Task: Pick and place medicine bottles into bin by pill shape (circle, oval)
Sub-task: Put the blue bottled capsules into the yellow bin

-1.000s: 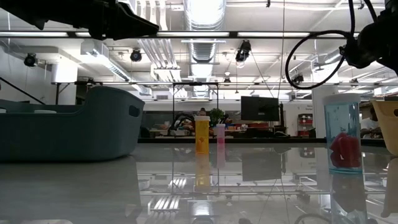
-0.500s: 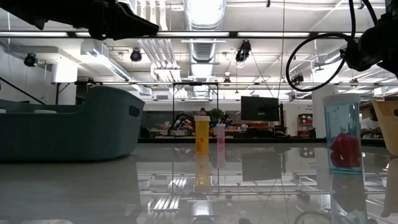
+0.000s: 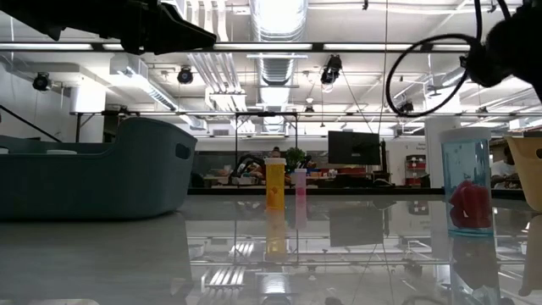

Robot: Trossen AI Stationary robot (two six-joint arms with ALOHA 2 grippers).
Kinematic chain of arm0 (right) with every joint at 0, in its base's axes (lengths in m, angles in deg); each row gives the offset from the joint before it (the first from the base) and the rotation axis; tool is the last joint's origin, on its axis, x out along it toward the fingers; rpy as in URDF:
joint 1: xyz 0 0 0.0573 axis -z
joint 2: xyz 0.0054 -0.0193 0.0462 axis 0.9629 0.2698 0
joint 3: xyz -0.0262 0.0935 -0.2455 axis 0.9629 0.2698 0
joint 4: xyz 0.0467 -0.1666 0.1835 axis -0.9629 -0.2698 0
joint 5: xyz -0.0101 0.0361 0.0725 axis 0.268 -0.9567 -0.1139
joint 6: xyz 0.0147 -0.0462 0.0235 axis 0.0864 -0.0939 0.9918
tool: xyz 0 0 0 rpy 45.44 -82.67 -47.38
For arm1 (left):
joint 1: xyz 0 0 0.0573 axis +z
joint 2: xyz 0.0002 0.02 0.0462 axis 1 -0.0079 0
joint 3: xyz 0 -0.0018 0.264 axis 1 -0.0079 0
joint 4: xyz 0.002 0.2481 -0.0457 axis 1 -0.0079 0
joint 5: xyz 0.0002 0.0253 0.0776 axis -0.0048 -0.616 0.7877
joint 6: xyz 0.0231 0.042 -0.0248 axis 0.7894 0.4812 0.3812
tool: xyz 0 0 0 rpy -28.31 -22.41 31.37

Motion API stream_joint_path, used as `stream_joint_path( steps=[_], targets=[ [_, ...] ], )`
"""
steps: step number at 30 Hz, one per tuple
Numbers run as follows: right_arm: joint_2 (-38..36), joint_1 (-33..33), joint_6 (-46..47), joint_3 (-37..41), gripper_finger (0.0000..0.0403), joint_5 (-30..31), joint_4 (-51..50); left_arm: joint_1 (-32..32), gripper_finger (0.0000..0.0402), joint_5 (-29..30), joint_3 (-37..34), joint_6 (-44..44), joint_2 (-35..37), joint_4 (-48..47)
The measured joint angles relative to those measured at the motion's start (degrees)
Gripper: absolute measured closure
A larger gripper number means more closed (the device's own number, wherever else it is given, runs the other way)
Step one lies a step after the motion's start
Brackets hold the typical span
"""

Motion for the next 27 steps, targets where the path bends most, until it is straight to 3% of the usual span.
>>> stream_joint_path(
  steps=[13,17,27],
  targets=[
    [-0.2,0.0,-4.0,-6.3,0.0200,4.3,-1.2,0.0,0.0217,0.0,0.0,-0.9,0.0,0.0],
    [-0.1,0.0,-4.8,-8.0,0.0200,8.3,-0.3,0.0,0.0217,0.0,0.0,-1.0,0.0,0.1],
    [-0.1,0.3,-7.3,-11.7,0.0200,11.2,11.9,0.0,0.0217,0.0,0.1,-1.0,0.0,0.1]
  ],
)
